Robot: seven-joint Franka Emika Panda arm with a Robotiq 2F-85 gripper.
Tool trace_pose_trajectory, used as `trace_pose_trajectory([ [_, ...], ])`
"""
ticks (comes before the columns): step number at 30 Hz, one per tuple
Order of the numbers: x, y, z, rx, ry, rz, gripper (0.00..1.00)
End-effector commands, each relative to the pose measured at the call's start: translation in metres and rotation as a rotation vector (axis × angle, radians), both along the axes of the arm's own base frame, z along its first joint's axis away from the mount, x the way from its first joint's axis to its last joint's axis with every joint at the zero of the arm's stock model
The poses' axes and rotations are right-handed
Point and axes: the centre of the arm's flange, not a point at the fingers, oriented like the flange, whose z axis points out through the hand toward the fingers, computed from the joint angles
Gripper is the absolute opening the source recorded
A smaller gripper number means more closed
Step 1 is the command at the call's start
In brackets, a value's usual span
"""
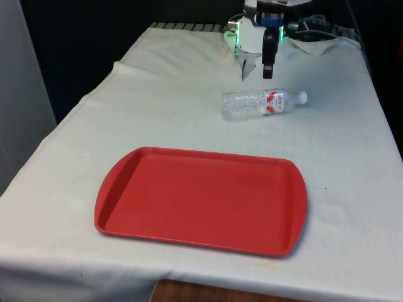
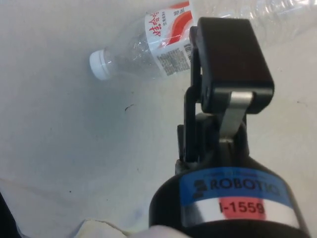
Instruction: Place the bottle upright on the tray.
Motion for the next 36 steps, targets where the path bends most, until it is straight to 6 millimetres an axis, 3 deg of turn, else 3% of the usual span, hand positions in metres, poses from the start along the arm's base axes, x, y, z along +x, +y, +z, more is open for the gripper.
trace_pose_trajectory([
  [1,0.0005,0.0000,-0.0003,0.001,-0.004,0.014,1.00],
  [36,-0.0015,-0.0029,-0.0068,-0.007,0.010,0.300,1.00],
])
